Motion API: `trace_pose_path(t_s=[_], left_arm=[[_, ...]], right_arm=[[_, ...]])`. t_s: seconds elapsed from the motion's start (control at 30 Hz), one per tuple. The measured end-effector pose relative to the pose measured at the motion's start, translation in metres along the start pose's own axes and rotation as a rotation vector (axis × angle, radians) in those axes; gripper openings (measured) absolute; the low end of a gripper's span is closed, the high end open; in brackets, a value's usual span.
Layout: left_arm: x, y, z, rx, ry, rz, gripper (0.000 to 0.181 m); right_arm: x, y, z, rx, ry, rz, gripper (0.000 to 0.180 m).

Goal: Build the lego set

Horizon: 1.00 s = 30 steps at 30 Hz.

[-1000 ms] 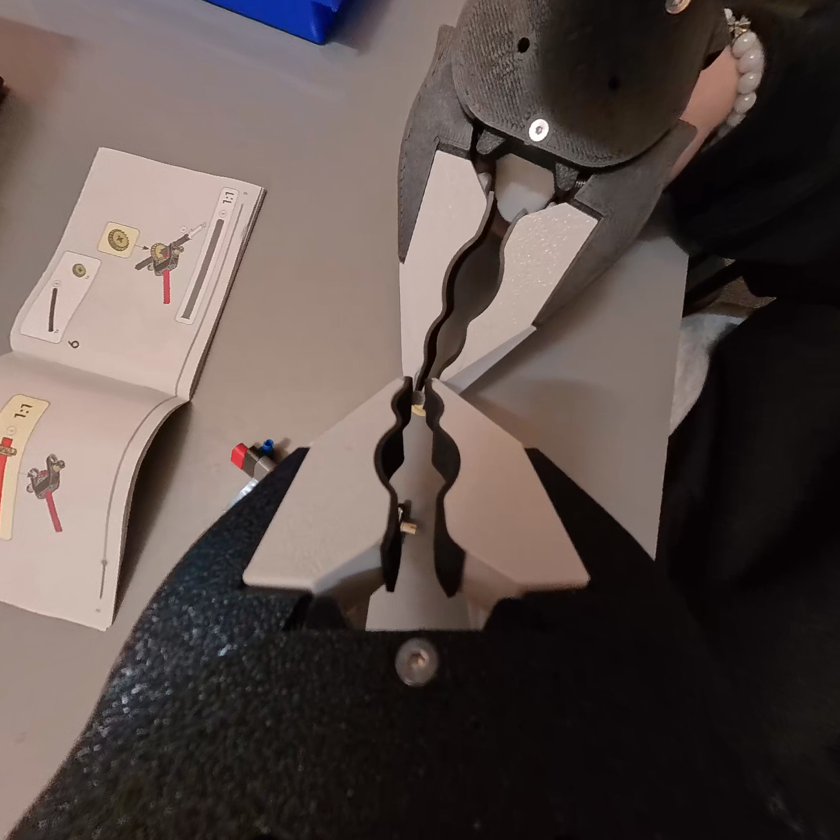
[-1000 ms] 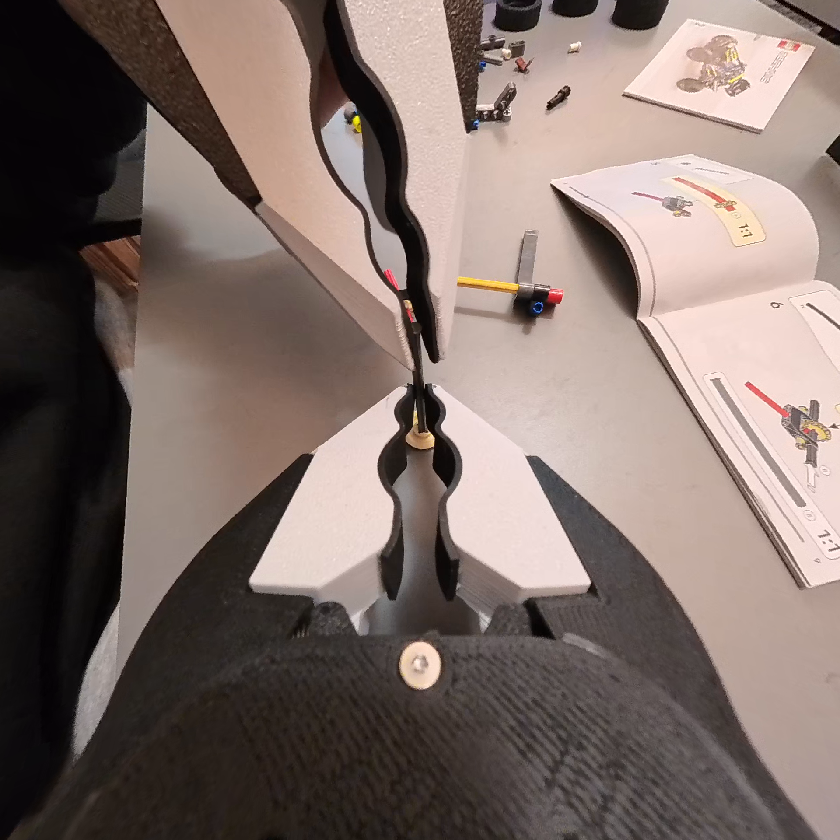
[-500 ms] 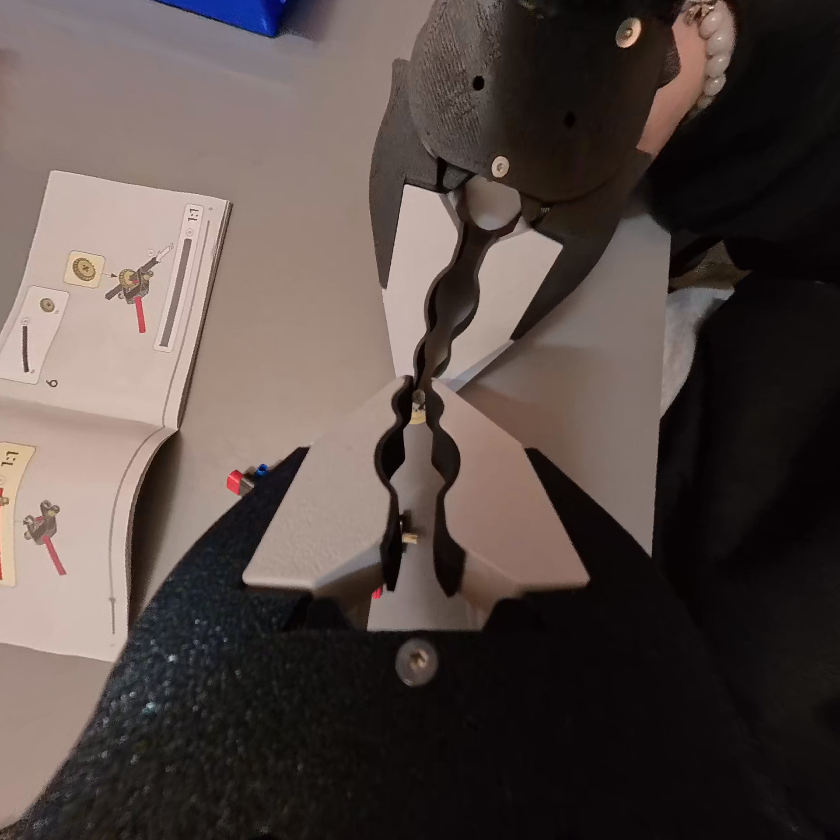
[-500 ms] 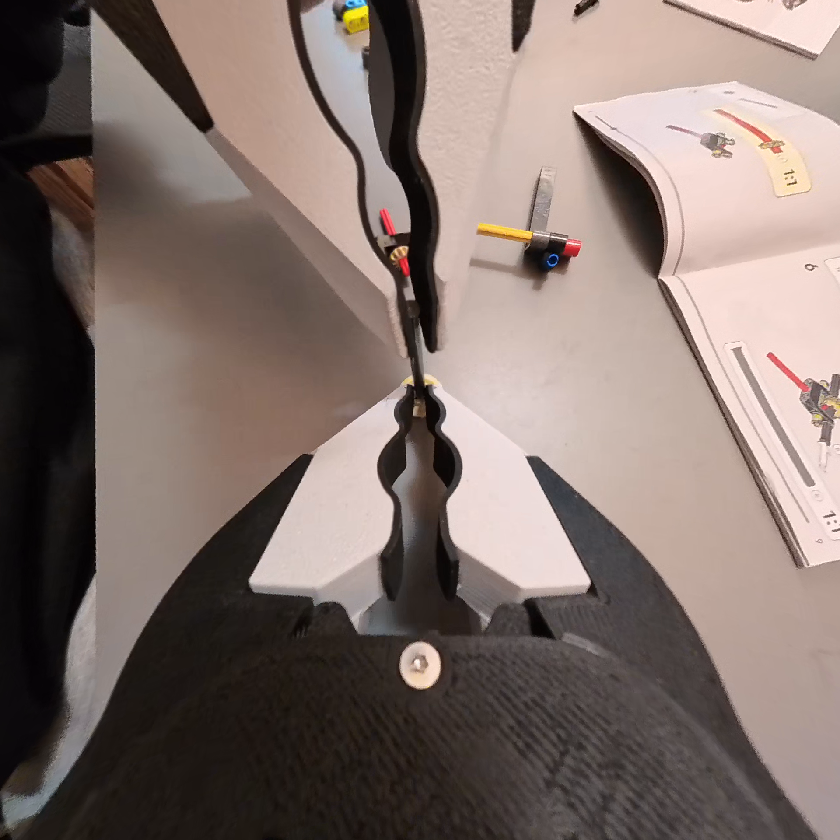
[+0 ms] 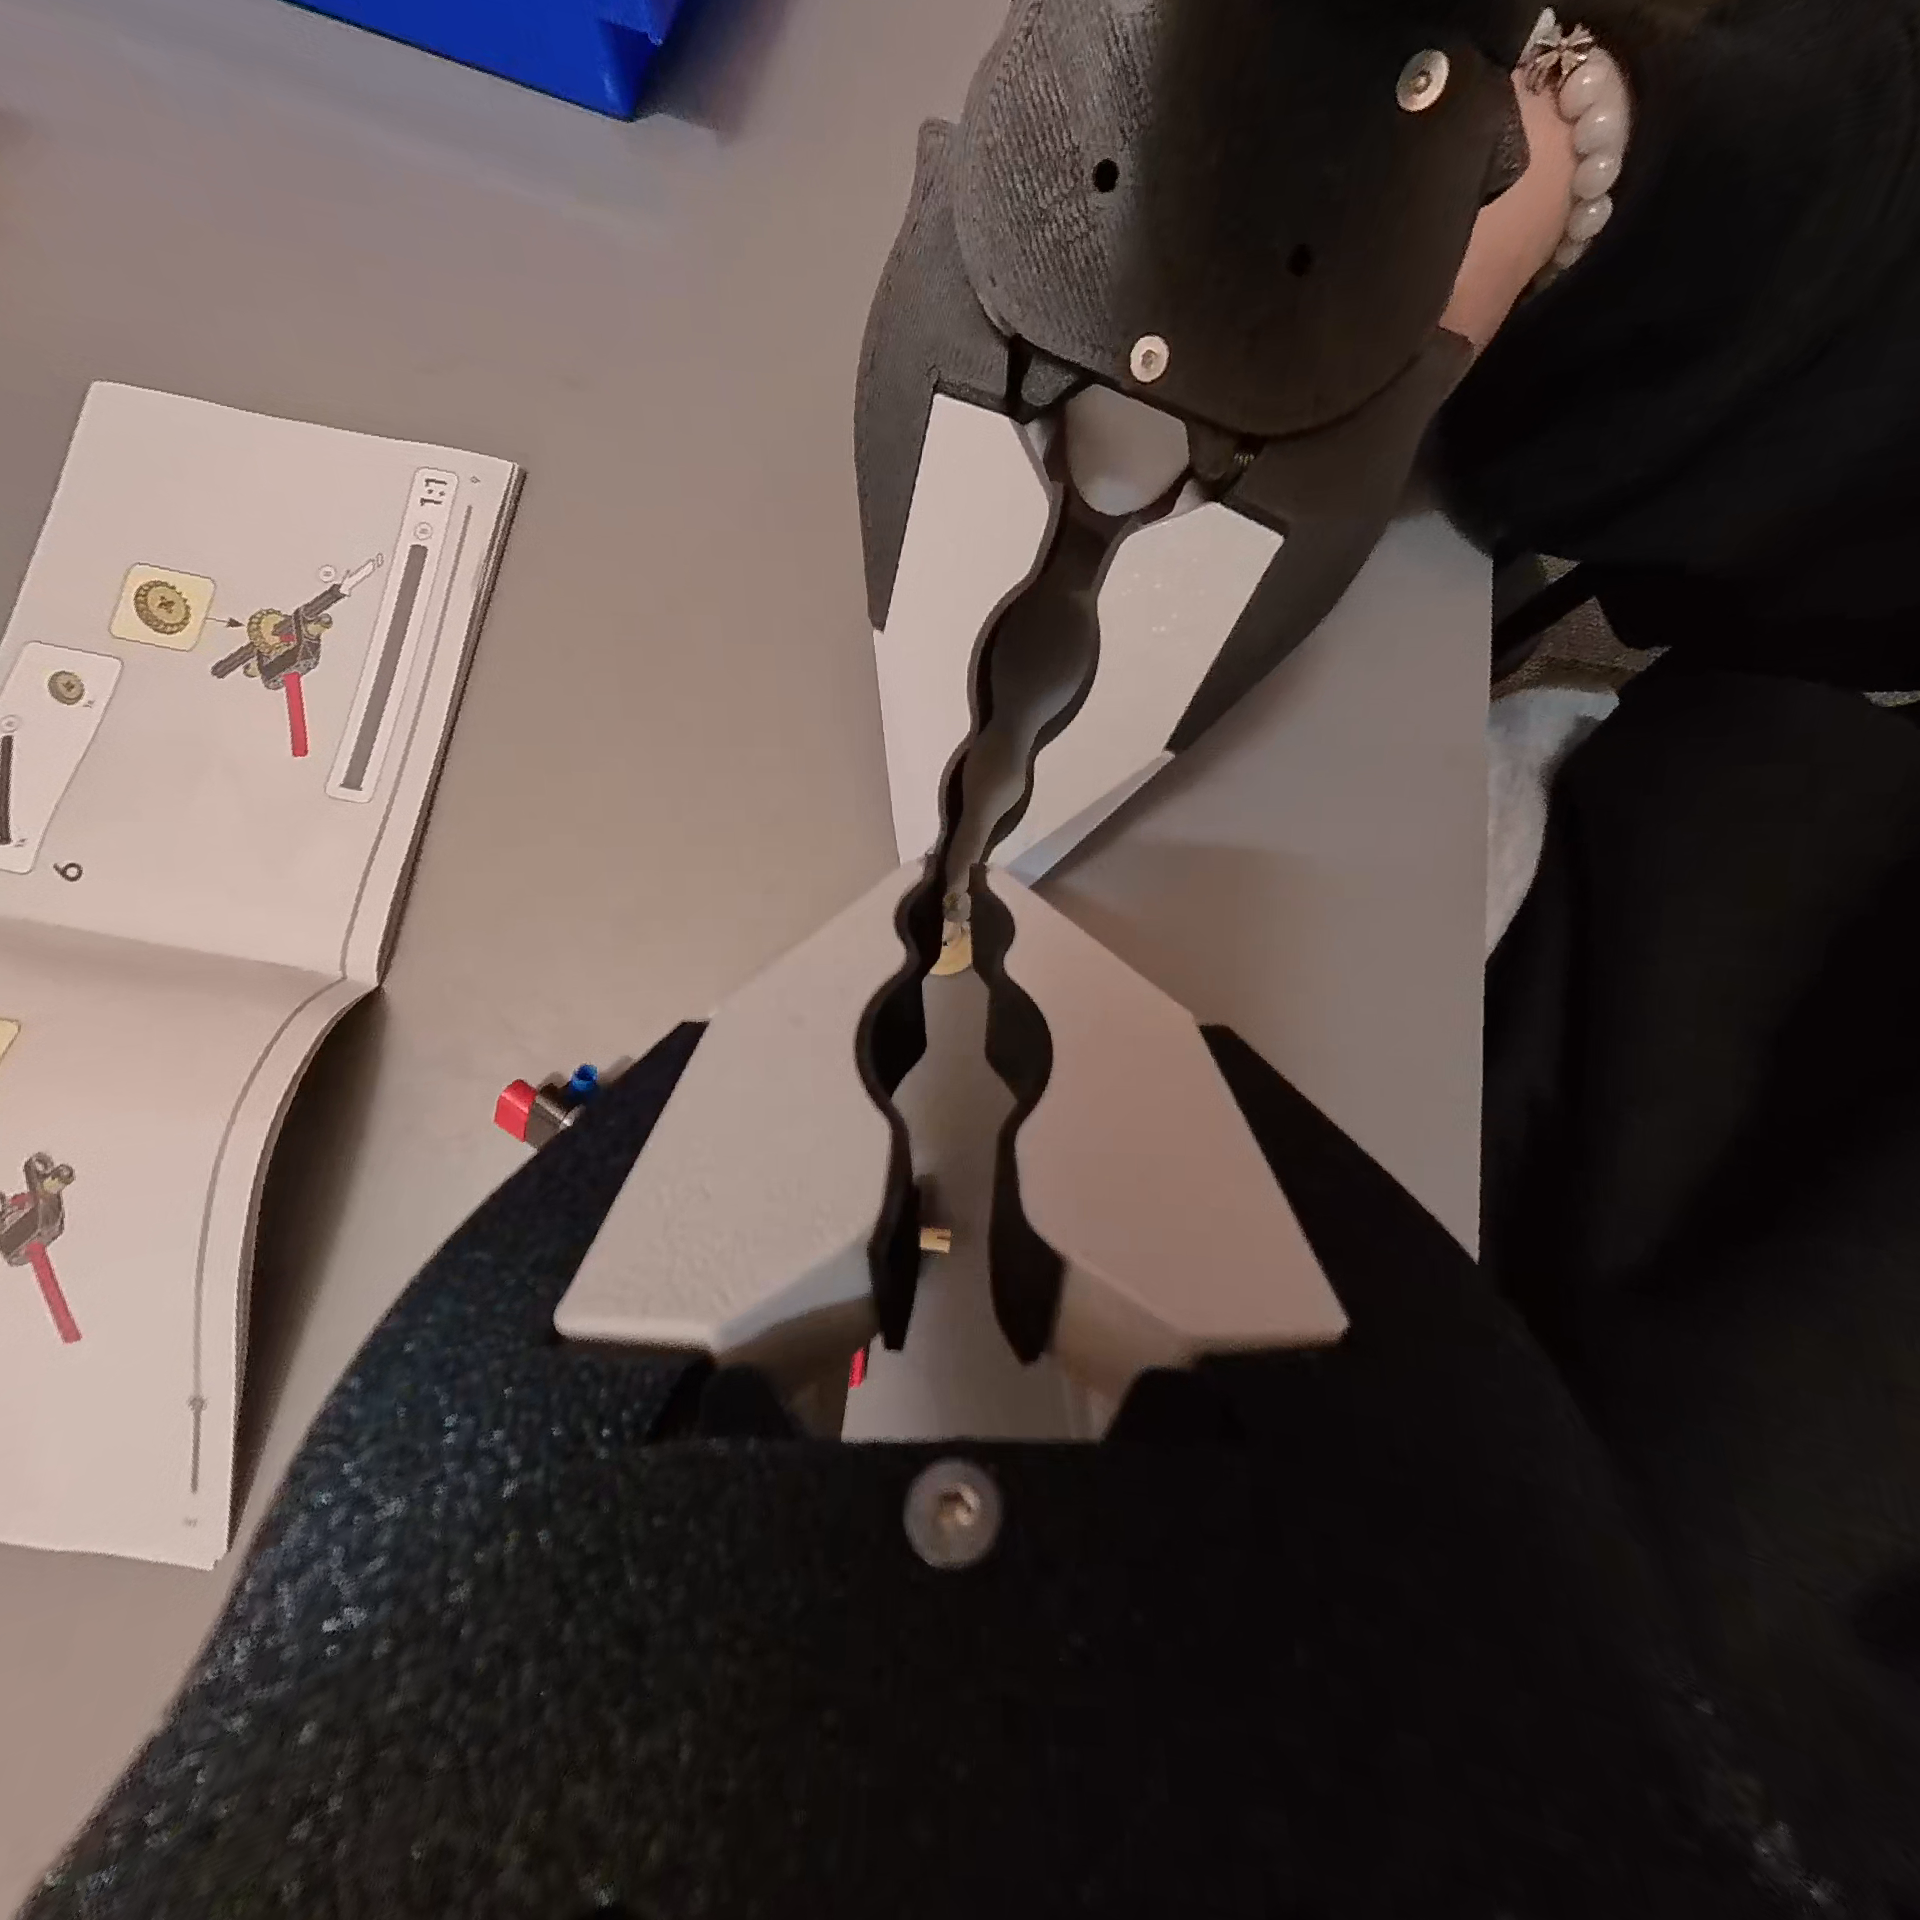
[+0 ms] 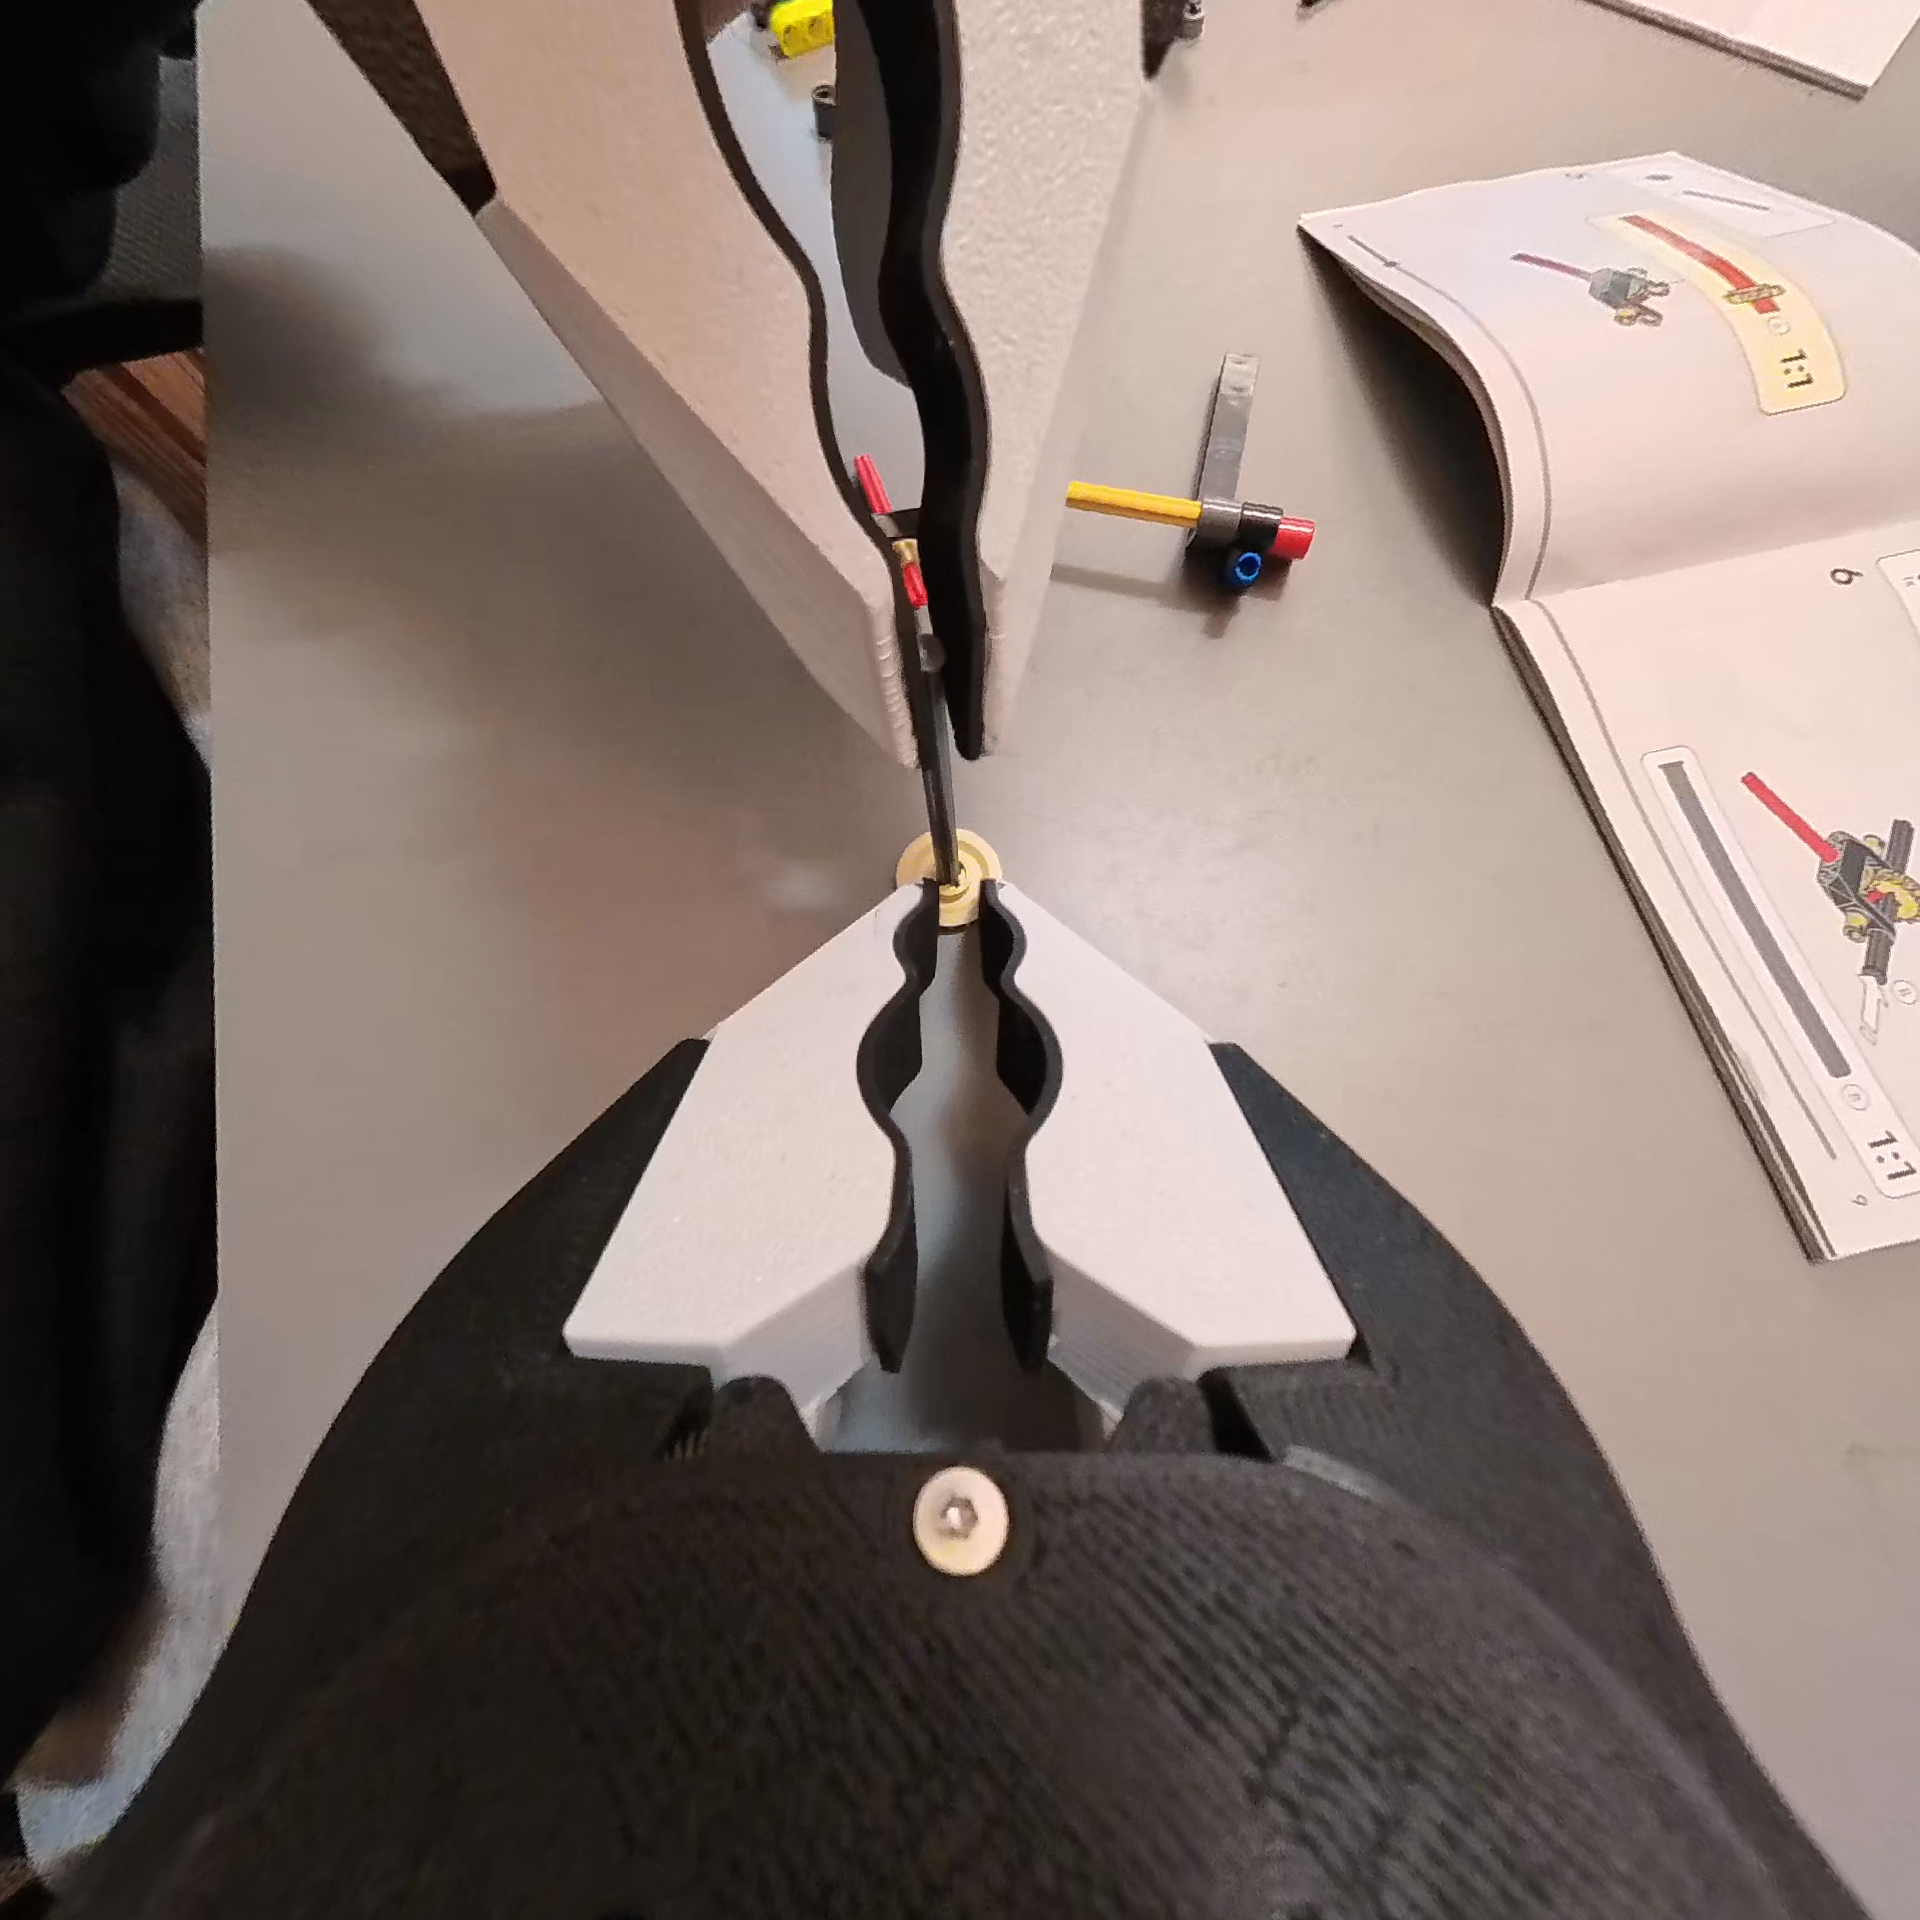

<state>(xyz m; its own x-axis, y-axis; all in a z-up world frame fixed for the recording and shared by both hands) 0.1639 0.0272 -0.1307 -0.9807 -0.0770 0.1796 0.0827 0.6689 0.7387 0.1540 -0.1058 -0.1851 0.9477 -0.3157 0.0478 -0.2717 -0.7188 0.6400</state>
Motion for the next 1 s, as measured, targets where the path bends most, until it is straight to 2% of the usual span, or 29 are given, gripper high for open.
trace_pose_path(t_s=[0.03, 0.23, 0.43, 0.5, 0.6, 0.8, 0.87, 1.0], left_arm=[[0.0, 0.0, 0.0, 0.002, 0.0, -0.001, 0.002], [0.001, -0.001, 0.0, 0.004, -0.008, 0.0, 0.003], [-0.003, 0.0, 0.001, 0.02, -0.036, 0.025, 0.003], [-0.004, 0.0, 0.002, 0.026, -0.058, 0.033, 0.003], [-0.004, -0.002, 0.003, 0.062, -0.06, 0.067, 0.003], [-0.005, -0.001, 0.007, 0.108, -0.054, 0.096, 0.003], [-0.005, 0.001, 0.01, 0.114, -0.051, 0.085, 0.003], [-0.002, 0.005, 0.015, 0.114, -0.066, 0.054, 0.003]], right_arm=[[0.0, 0.0, 0.0, 0.0, 0.0, 0.001, 0.006], [0.002, 0.003, 0.002, -0.01, -0.008, 0.011, 0.01], [-0.001, 0.001, -0.003, 0.015, 0.019, 0.013, 0.023], [-0.003, 0.002, -0.007, 0.061, 0.035, 0.019, 0.019], [-0.005, 0.0, -0.01, 0.099, 0.058, 0.027, 0.002], [-0.006, -0.002, -0.01, 0.084, 0.09, 0.03, 0.002], [-0.007, -0.006, -0.006, 0.025, 0.116, 0.04, 0.004], [-0.008, -0.007, -0.006, 0.024, 0.144, 0.047, 0.002]])
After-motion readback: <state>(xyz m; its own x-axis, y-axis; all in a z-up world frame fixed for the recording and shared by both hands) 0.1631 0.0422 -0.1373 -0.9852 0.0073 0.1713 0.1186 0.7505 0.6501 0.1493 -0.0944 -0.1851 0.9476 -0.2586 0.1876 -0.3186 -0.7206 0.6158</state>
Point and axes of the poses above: each gripper's, where its closed fingertips meet, y back along the fingers, z out of its underside, x = y × z across the jaws, the point moved 10 cm from there along y, back along the fingers, and after that the axes turned 7 degrees about z, right-handed, at the moved point
